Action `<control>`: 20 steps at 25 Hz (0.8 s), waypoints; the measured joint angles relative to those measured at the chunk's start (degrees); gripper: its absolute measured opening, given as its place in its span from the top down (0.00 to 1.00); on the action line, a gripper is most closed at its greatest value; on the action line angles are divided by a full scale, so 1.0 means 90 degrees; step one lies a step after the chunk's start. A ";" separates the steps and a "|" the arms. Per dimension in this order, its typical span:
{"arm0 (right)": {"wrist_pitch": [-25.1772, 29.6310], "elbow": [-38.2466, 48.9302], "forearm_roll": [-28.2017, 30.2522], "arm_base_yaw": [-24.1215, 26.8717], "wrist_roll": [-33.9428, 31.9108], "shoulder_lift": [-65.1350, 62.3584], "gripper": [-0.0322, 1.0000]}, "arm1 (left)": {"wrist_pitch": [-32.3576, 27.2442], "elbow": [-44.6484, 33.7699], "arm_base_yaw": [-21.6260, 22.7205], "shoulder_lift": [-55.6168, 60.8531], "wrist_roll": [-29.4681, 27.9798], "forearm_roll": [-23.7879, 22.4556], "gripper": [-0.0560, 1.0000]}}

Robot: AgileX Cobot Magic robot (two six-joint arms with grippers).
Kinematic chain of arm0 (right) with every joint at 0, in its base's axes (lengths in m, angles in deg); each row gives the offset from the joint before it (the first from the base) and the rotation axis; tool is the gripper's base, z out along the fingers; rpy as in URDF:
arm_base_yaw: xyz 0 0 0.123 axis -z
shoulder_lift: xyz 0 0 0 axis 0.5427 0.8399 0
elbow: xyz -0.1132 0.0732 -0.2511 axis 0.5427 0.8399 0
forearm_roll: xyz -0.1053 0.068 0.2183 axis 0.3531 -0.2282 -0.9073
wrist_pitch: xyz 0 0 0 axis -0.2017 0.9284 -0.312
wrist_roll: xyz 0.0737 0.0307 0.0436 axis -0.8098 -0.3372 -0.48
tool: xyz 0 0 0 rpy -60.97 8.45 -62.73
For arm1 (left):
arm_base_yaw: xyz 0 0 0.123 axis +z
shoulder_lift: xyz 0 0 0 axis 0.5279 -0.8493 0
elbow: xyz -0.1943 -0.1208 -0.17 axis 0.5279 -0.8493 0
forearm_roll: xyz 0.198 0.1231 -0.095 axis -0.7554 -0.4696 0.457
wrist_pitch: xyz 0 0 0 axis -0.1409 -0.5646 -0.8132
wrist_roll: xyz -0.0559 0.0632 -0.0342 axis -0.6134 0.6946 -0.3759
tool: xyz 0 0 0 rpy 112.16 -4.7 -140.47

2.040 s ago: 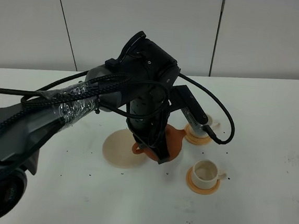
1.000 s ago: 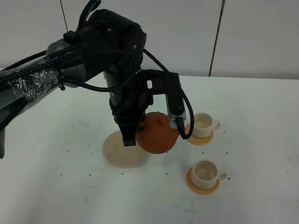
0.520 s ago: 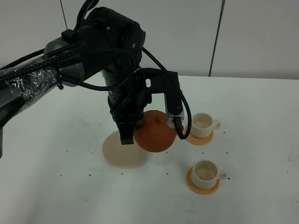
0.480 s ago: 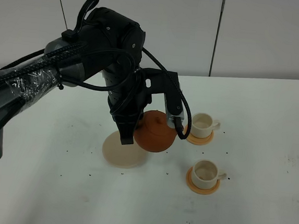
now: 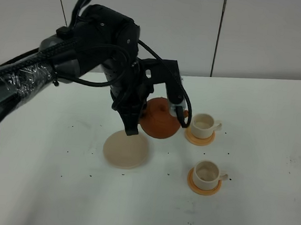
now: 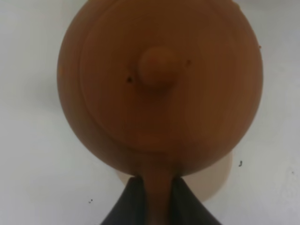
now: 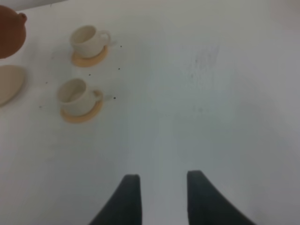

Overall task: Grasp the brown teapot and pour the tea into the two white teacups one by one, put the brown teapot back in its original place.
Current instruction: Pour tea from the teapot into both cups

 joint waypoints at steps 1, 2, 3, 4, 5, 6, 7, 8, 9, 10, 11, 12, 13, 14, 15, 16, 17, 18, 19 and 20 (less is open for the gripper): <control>0.0000 0.0000 0.0000 0.0000 0.0000 0.0000 0.74 | 0.0000 0.0014 0.0052 0.0000 0.0000 0.0075 0.79; 0.0000 0.0000 0.0000 0.0000 0.0000 0.0000 0.74 | 0.0000 0.0036 0.0097 0.0000 0.0000 0.0115 0.79; 0.0000 0.0000 0.0000 0.0000 0.0000 0.0000 0.74 | 0.0013 0.0040 0.0131 0.0000 0.0006 0.0146 0.79; 0.0000 0.0000 0.0000 0.0000 0.0000 0.0000 0.74 | 0.0032 0.0040 0.0160 0.0000 0.0024 0.0178 0.79; 0.0000 0.0000 0.0000 0.0000 0.0000 0.0000 0.74 | 0.0061 0.0040 0.0192 0.0000 0.0070 0.0201 0.79; 0.0000 0.0000 0.0000 0.0000 0.0007 0.0000 0.74 | 0.0100 0.0040 0.0221 0.0000 0.0099 0.0238 0.79; 0.0000 0.0000 0.0000 0.0000 0.0007 0.0000 0.74 | 0.0131 0.0040 0.0234 0.0000 0.0121 0.0244 0.79; 0.0000 0.0000 0.0000 0.0000 0.0007 0.0000 0.74 | 0.0165 0.0040 0.0242 0.0000 0.0126 0.0244 0.79; 0.0000 0.0000 0.0000 0.0000 0.0007 0.0000 0.74 | 0.0202 0.0040 0.0255 0.0000 0.0139 0.0237 0.79; 0.0000 0.0000 0.0000 0.0000 0.0007 0.0000 0.74 | 0.0237 0.0040 0.0277 0.0000 0.0139 0.0237 0.79; 0.0000 0.0000 0.0000 0.0000 0.0007 0.0000 0.74 | 0.0263 0.0040 0.0285 0.0000 0.0139 0.0223 0.79; 0.0000 0.0000 0.0000 0.0000 0.0007 0.0000 0.74 | 0.0286 0.0040 0.0307 0.0000 0.0141 0.0184 0.79; 0.0000 0.0000 0.0000 0.0000 0.0007 0.0000 0.74 | 0.0313 0.0040 0.0331 0.0000 0.0146 0.0177 0.79; 0.0000 0.0000 0.0000 0.0000 0.0007 0.0000 0.74 | 0.0334 0.0040 0.0345 0.0000 0.0146 0.0177 0.79; 0.0000 0.0000 0.0000 0.0000 0.0007 0.0000 0.74 | 0.0381 0.0040 0.0351 -0.0006 0.0146 0.0161 0.79; 0.0000 0.0000 0.0000 0.0000 0.0007 0.0000 0.74 | 0.0434 0.0040 0.0358 -0.0010 0.0154 0.0139 0.79; 0.0000 0.0000 0.0000 0.0000 0.0007 0.0000 0.74 | 0.0504 0.0040 0.0358 -0.0018 0.0159 0.0139 0.79; 0.0000 0.0000 0.0000 0.0000 0.0007 0.0000 0.74 | 0.0565 0.0040 0.0358 -0.0025 0.0159 0.0139 0.79; 0.0000 0.0000 0.0000 0.0000 0.0007 0.0000 0.74 | 0.0641 0.0040 0.0358 -0.0050 0.0163 0.0139 0.79; 0.0000 0.0000 0.0000 0.0000 0.0007 0.0000 0.74 | 0.0724 0.0040 0.0358 -0.0081 0.0163 0.0139 0.79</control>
